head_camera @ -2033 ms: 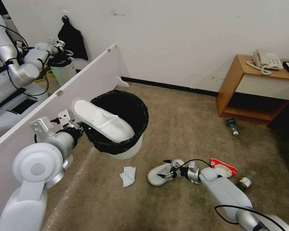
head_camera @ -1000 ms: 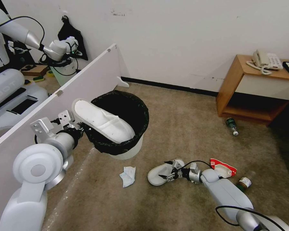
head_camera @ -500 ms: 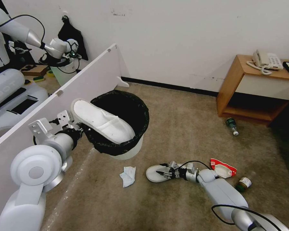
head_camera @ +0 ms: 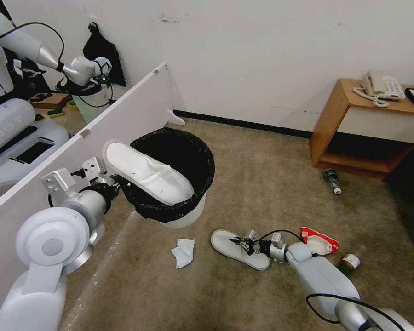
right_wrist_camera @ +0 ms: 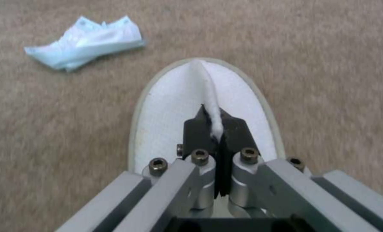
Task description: Pick up the trash bin, then pick up the garbage from the floor and place it into the trash bin.
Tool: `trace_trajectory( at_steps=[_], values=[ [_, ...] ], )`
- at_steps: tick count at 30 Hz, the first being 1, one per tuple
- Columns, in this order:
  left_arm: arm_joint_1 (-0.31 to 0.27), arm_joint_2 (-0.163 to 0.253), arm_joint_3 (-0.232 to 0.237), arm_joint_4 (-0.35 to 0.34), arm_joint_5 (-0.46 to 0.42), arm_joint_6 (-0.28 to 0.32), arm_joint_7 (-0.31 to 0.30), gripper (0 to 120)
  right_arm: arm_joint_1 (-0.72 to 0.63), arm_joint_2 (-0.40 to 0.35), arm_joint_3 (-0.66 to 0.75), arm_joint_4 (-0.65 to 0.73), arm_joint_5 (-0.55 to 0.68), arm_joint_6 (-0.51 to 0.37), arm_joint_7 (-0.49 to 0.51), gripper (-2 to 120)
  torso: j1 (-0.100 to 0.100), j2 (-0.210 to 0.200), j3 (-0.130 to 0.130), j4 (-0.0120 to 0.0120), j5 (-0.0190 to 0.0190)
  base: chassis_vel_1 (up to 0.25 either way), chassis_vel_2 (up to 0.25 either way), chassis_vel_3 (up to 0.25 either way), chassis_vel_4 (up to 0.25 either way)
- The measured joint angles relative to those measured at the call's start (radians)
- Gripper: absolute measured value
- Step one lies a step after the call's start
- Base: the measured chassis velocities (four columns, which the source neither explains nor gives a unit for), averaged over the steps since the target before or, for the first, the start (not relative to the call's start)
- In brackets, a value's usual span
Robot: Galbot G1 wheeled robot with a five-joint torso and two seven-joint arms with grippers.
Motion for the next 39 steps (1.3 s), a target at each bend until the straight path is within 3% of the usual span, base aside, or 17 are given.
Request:
trace_trajectory(
  at_steps=[6,10,20,22,34,39],
  values=[
    [0.004,0.003,-0.002,-0.002,0.000,0.000,0.000,4,0.003,-0.005,0.001,0.031,0.011,0.000,0.019,0,0.000,0.000,0.000,-0.0002,0.0001,0.000,0.000,0.000,0.000],
    [0.004,0.003,-0.001,-0.001,-0.002,0.000,-0.003,4,-0.006,-0.047,0.013,0.115,0.045,-0.007,0.054,0,0.000,0.000,0.000,-0.0002,0.0000,0.000,0.000,0.000,0.000],
    [0.004,0.001,0.014,0.008,-0.024,0.003,-0.015,4,-0.025,-0.185,0.087,0.391,0.170,-0.061,0.103,0,0.000,0.000,0.000,-0.0003,0.0000,0.000,0.000,0.000,0.000],
    [0.003,0.006,0.015,0.010,-0.031,0.005,-0.015,4,-0.033,-0.218,0.126,0.499,0.212,-0.089,0.120,0,0.000,0.000,0.000,-0.0003,0.0000,0.000,0.000,0.000,0.000],
    [-0.004,0.010,0.033,0.028,-0.039,0.006,-0.013,4,-0.048,-0.301,0.226,0.829,0.351,-0.152,0.160,0,0.000,0.000,0.000,-0.0002,-0.0001,0.000,0.000,0.000,0.000],
    [-0.007,0.010,0.035,0.039,-0.038,0.007,-0.009,4,-0.053,-0.319,0.247,0.895,0.380,-0.156,0.162,0,0.000,0.000,0.000,-0.0003,-0.0001,0.000,0.000,0.000,0.000]
  ],
)
